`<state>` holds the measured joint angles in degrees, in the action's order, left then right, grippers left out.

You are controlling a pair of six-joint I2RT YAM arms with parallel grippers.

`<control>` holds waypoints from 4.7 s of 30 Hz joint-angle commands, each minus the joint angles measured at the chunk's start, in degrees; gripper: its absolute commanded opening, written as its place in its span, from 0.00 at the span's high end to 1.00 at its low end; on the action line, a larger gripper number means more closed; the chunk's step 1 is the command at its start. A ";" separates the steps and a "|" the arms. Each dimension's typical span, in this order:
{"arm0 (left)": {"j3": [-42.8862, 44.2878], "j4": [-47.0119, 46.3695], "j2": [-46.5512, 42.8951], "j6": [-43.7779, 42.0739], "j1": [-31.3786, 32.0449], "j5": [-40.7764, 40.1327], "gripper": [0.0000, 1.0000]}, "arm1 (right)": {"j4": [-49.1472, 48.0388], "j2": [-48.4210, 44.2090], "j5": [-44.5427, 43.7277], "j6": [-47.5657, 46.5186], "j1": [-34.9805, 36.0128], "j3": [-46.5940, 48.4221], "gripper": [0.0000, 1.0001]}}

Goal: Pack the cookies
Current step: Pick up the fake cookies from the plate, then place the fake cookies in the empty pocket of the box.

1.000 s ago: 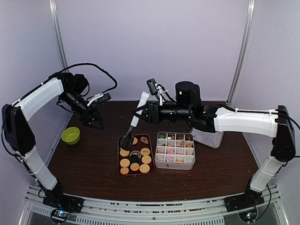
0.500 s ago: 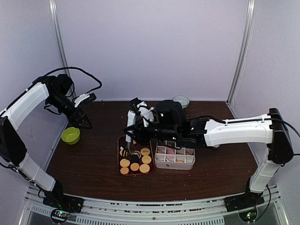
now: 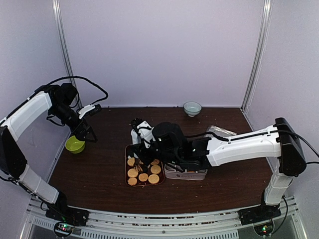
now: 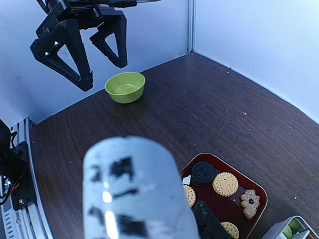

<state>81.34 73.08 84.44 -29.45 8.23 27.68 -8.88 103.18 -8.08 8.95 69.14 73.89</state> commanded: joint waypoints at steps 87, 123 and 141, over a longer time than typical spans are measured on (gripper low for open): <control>-2.50 -0.39 -3.50 -0.93 -0.33 3.27 0.09 | -5.57 2.90 -7.06 -0.18 3.90 -4.09 0.60; -2.24 -0.42 -3.68 -1.06 -0.33 3.84 0.10 | -4.91 -9.36 -9.81 -2.53 0.25 -3.55 0.90; -2.54 -1.28 -3.47 -1.24 -0.32 4.71 0.10 | 15.22 -46.59 -23.33 3.13 -5.38 -30.45 0.88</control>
<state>79.05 73.12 81.95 -30.06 8.23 31.11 0.75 61.41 -27.66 9.15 63.86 45.30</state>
